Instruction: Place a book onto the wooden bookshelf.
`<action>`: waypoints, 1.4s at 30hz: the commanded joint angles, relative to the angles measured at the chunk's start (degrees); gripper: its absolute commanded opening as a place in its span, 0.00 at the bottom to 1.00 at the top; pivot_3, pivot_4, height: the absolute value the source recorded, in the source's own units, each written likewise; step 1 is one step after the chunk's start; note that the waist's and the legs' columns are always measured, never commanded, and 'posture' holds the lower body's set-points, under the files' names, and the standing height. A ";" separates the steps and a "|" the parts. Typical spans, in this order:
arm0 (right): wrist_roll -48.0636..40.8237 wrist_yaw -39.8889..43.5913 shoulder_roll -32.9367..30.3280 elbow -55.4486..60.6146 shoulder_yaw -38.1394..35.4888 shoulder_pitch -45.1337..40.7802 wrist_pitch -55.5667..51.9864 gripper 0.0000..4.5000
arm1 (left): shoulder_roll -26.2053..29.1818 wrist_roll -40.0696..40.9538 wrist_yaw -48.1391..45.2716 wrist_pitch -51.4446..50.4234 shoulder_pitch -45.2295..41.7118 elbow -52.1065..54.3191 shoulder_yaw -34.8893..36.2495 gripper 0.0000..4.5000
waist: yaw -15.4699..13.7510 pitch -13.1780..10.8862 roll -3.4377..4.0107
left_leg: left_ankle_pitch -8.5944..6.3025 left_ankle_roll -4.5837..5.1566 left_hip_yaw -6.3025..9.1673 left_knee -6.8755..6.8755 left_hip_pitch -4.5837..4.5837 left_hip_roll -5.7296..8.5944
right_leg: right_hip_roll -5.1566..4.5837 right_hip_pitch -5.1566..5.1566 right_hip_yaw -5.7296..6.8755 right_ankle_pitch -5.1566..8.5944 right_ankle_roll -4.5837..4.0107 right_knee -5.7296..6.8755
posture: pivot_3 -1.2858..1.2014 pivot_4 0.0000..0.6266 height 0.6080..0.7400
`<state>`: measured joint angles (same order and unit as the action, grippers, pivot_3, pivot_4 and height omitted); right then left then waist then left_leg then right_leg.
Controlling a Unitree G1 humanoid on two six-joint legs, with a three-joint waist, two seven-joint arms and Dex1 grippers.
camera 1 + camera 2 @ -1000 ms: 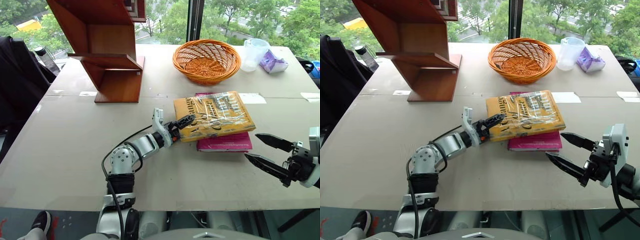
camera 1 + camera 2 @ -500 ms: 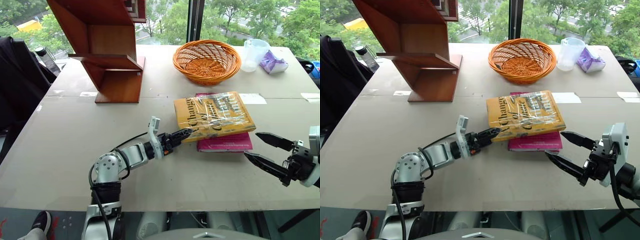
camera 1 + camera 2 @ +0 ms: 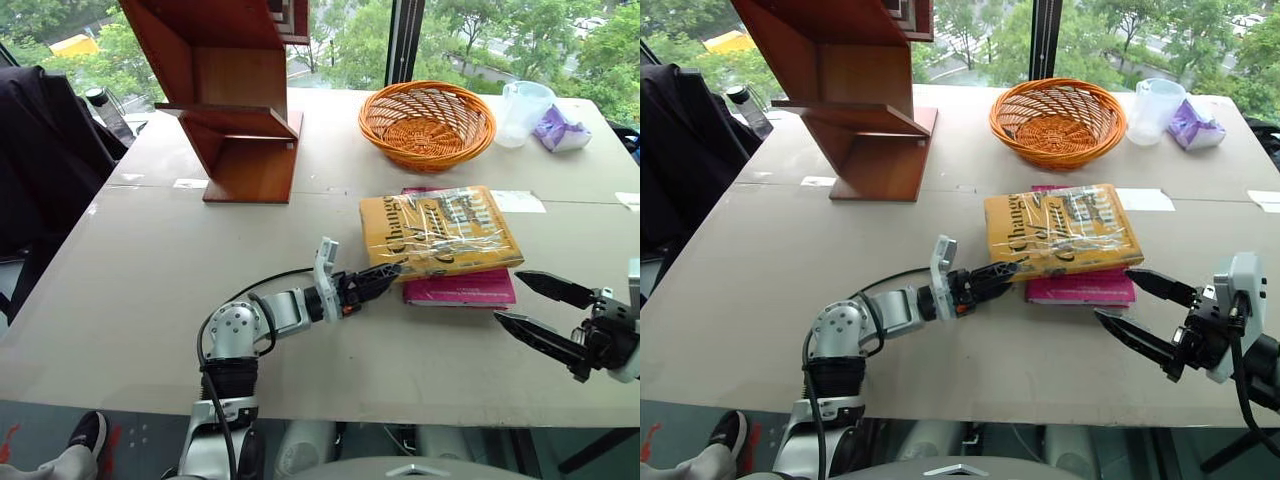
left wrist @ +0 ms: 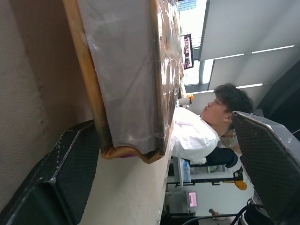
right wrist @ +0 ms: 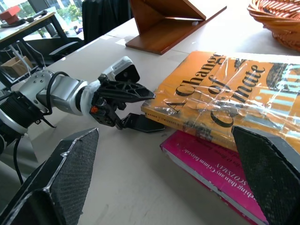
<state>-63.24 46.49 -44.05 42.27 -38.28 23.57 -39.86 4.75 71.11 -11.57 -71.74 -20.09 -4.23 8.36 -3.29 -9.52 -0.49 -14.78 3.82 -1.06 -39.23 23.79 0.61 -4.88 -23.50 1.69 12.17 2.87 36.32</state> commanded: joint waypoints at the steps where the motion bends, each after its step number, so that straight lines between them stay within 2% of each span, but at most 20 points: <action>1: 1.07 1.80 -1.02 1.01 -2.65 0.89 2.13 1.00 | -2.02 -2.21 -0.74 1.15 -0.39 -2.44 -0.94 0.61 | 0.17 -0.01 -0.02 | 0.00 0.00 0.00 0.00 0.00 0.00 | -0.07 -0.01 0.00 -0.01 0.02 0.00 | 0.52 0.24 1.00; 5: 1.62 1.89 -1.06 0.75 -2.60 1.11 2.81 1.00 | -3.23 -3.63 -0.01 2.44 -0.70 -3.65 0.94 0.17 | 0.19 0.00 -0.01 | 0.00 0.00 0.07 0.01 0.00 -0.02 | -0.06 -0.02 0.06 -0.02 0.03 0.01 | 0.52 0.24 1.00; 7: 1.94 1.88 -1.03 0.69 -2.20 1.08 3.07 1.00 | -3.66 -4.33 0.43 3.77 -0.85 -4.04 2.16 0.03 | 0.07 0.05 0.03 | 0.00 0.00 0.10 0.01 0.00 -0.02 | -0.07 0.00 0.10 -0.02 0.03 0.01 | 0.52 0.24 1.00; 8: 2.20 1.88 -0.99 0.65 -1.91 1.03 3.21 1.00 | -3.84 -4.59 0.60 4.60 -0.97 -4.23 2.85 0.00 | 0.06 0.06 0.04 | 0.00 0.00 0.10 0.00 -0.01 -0.01 | -0.08 0.02 0.12 -0.02 0.04 0.01 | 0.52 0.24 1.00; 15: 4.00 2.47 -1.03 -0.36 0.06 0.15 4.09 1.00 | -2.81 -3.77 0.19 6.32 -1.14 -3.57 6.06 0.00 | 0.92 0.05 0.03 | 0.02 0.01 0.11 0.00 -0.06 -0.08 | -0.12 0.02 0.15 0.00 0.28 0.02 | 0.52 0.24 1.00; 21: 5.14 3.14 -1.37 -1.57 1.93 -1.86 4.27 1.00 | 7.46 -3.07 -12.52 3.09 -0.71 2.22 4.06 0.00 | 2.48 0.00 -0.04 | 0.03 -0.01 0.10 0.03 -0.03 -0.27 | 0.11 -0.13 0.13 -0.09 0.09 0.09 | 0.52 0.24 1.00; 23: 6.02 3.80 -1.42 -2.27 3.01 -2.50 4.58 1.00 | 14.38 -7.86 -20.54 7.56 -0.19 9.91 0.09 0.00 | 2.45 -0.04 -0.10 | 0.02 -0.02 0.08 0.10 0.01 -0.31 | 0.21 -0.22 0.09 -0.12 -0.01 0.09 | 0.52 0.24 1.00; 26: 7.30 4.77 -1.48 -3.47 4.52 -3.63 5.10 1.00 | 23.26 -21.09 -29.76 21.50 -0.26 20.26 -6.90 0.00 | 2.10 -0.08 -0.13 | 0.02 -0.05 -0.01 0.21 0.14 -0.31 | 0.17 -0.31 0.00 -0.14 -0.06 -0.10 | 0.52 0.24 1.00; 30: 8.32 5.51 -1.61 -5.23 6.98 -6.40 5.52 1.00 | 30.21 -31.75 -33.73 36.01 -2.98 27.15 -5.54 0.00 | 1.65 -0.11 -0.15 | 0.01 -0.05 -0.11 0.39 0.21 -0.19 | -0.12 -0.28 -0.04 -0.19 -0.08 -0.53 | 0.52 0.24 1.00; 32: 8.99 6.27 -1.70 -6.43 8.53 -7.98 5.76 1.00 | 32.93 -35.69 -33.21 39.32 -3.49 28.74 -4.58 0.00 | 1.61 -0.11 -0.14 | 0.00 -0.03 -0.12 0.47 0.27 -0.19 | -0.18 -0.32 -0.06 -0.19 -0.08 -0.63 | 0.52 0.24 1.00; 35: 10.48 7.38 -1.96 -8.94 11.69 -11.61 6.29 1.00 | 30.80 -32.02 -29.73 37.20 -3.44 29.94 -2.42 0.00 | 1.55 -0.11 -0.13 | 0.01 -0.03 -0.13 0.72 0.23 -0.18 | -0.18 -0.34 -0.06 -0.18 -0.07 -0.76 | 0.52 0.24 1.00; 38: 11.88 8.72 -2.34 -11.77 14.29 -15.68 6.83 1.00 | 22.37 -20.89 -23.58 30.13 -1.88 30.07 -1.71 0.00 | 1.20 -0.12 -0.13 | 0.03 -0.03 -0.09 0.79 0.22 -0.20 | -0.15 -0.37 0.01 -0.18 -0.05 -0.76 | 0.52 0.24 1.00; 40: 12.56 9.00 -2.49 -13.16 15.19 -17.82 6.94 1.00 | 16.59 -10.10 -17.17 21.50 -0.90 26.62 -1.73 0.00 | 0.88 -0.14 -0.16 | 0.05 -0.05 -0.06 0.76 0.23 -0.19 | -0.12 -0.33 0.07 -0.18 -0.02 -0.75 | 0.52 0.24 1.00; 42: 12.89 9.02 -2.48 -13.43 15.41 -18.71 6.82 1.00 | 13.95 -1.34 -14.53 12.89 -0.02 21.68 -2.61 0.00 | 0.88 -0.15 -0.18 | 0.05 -0.04 -0.03 0.69 0.23 -0.17 | -0.11 -0.29 0.13 -0.28 0.18 -0.70 | 0.52 0.24 1.00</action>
<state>-50.41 54.78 -45.84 28.45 -22.36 5.09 -33.99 19.08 62.02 -28.28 -52.87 -20.29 19.36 5.91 -2.41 -9.67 -0.66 -14.73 3.79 -1.09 -38.56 24.02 0.45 -4.96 -23.79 1.82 11.86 3.10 35.67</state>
